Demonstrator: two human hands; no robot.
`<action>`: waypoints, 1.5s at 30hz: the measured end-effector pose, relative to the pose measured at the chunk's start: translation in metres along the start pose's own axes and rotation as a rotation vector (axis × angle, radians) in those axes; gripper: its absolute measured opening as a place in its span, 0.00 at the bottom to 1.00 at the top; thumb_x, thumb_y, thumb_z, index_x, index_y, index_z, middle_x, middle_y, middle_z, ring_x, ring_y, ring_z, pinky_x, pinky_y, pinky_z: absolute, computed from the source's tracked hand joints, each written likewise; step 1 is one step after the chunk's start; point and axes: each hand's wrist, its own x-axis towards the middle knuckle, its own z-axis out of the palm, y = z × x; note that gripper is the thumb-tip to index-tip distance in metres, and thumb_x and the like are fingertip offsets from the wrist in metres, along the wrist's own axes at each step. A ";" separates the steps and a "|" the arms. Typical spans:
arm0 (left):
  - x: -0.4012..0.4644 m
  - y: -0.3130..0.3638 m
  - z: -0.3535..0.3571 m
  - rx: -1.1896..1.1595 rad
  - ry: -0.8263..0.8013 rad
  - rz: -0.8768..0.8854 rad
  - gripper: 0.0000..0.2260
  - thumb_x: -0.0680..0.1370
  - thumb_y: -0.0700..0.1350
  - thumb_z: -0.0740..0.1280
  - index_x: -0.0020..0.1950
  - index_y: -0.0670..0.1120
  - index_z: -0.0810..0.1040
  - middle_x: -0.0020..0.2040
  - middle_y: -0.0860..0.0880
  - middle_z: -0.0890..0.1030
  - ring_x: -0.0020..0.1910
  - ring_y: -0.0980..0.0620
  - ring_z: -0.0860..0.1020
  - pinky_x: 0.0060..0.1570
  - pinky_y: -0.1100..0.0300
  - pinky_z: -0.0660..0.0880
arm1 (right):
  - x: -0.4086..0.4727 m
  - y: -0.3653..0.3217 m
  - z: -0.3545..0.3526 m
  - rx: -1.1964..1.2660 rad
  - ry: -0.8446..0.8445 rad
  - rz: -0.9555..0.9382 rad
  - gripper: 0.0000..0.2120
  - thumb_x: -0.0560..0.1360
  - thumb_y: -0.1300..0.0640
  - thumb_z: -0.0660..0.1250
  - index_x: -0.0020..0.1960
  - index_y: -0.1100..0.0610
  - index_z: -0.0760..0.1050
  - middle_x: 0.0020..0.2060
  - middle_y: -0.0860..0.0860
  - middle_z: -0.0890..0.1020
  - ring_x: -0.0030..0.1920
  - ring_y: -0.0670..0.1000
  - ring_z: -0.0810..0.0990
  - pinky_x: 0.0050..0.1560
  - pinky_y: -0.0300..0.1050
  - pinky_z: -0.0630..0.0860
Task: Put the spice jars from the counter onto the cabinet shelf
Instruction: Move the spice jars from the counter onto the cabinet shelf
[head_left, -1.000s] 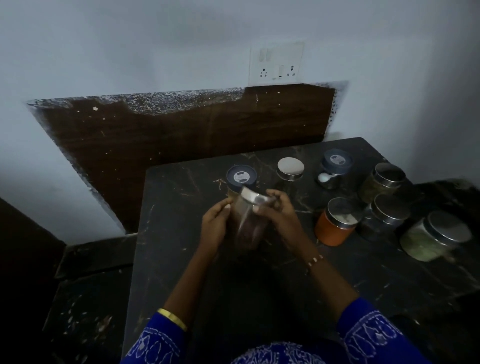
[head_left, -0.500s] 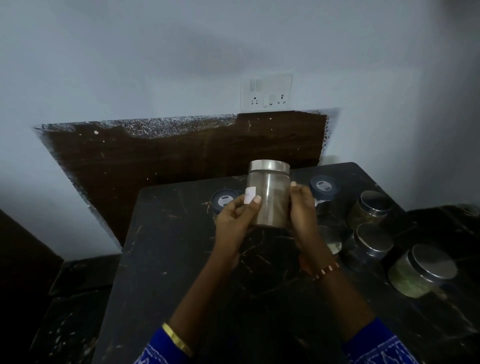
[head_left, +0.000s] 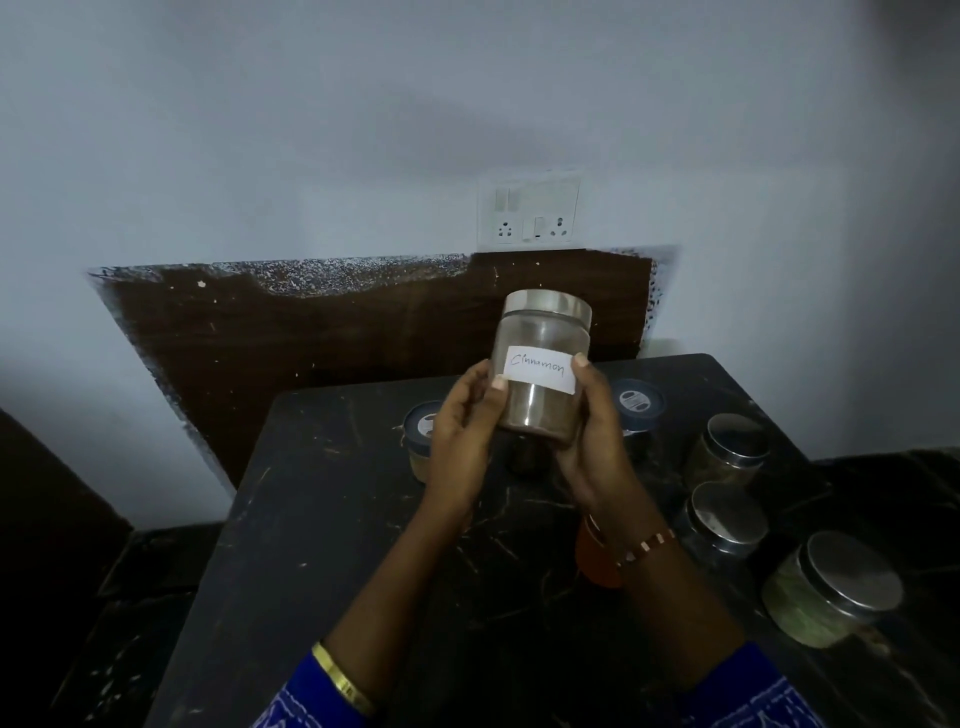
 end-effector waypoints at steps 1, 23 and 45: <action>0.001 -0.001 0.001 -0.012 -0.018 -0.002 0.18 0.78 0.44 0.60 0.68 0.44 0.69 0.60 0.45 0.78 0.59 0.49 0.78 0.57 0.56 0.76 | 0.002 -0.002 0.000 -0.015 0.001 -0.002 0.30 0.69 0.46 0.64 0.66 0.61 0.69 0.61 0.62 0.77 0.62 0.60 0.77 0.59 0.55 0.76; 0.065 0.094 0.001 0.087 -0.025 0.387 0.18 0.77 0.43 0.63 0.67 0.43 0.70 0.61 0.43 0.77 0.60 0.48 0.77 0.58 0.55 0.76 | 0.048 -0.095 0.069 -0.364 -0.335 -0.210 0.28 0.72 0.54 0.67 0.69 0.59 0.64 0.59 0.54 0.78 0.60 0.52 0.78 0.58 0.48 0.77; 0.198 0.388 -0.012 0.544 0.108 0.959 0.14 0.81 0.44 0.58 0.65 0.45 0.72 0.55 0.48 0.78 0.52 0.53 0.78 0.53 0.64 0.74 | 0.141 -0.269 0.331 -0.623 -0.373 -0.859 0.21 0.77 0.55 0.64 0.68 0.57 0.65 0.49 0.52 0.78 0.53 0.53 0.80 0.52 0.45 0.77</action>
